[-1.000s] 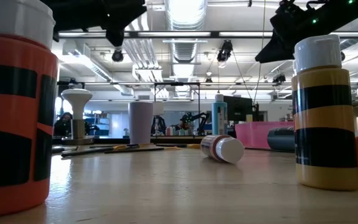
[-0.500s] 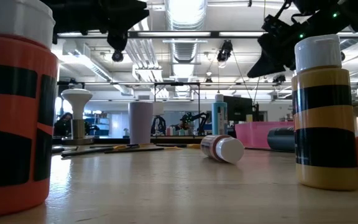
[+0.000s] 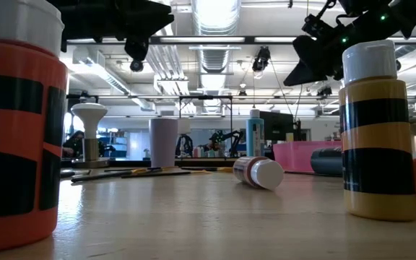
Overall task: Pick & Place Paint Supplies
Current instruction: Put the gold black paint brush into the purple cup
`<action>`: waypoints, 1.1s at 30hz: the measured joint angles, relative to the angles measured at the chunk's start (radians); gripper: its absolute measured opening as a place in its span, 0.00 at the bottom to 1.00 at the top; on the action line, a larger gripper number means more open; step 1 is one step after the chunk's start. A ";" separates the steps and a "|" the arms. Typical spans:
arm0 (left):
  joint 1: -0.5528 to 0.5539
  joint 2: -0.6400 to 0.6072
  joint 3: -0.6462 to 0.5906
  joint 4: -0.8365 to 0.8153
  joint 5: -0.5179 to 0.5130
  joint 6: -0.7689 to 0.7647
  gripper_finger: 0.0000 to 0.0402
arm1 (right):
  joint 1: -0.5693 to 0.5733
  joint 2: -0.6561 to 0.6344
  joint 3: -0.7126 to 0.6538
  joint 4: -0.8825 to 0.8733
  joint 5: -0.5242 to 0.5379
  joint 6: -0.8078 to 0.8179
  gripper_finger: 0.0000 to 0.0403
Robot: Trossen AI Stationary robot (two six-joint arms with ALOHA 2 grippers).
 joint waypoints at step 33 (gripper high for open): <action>0.052 0.490 0.505 -1.094 -0.288 0.471 0.24 | -0.044 0.013 0.026 0.077 -0.230 -0.180 0.26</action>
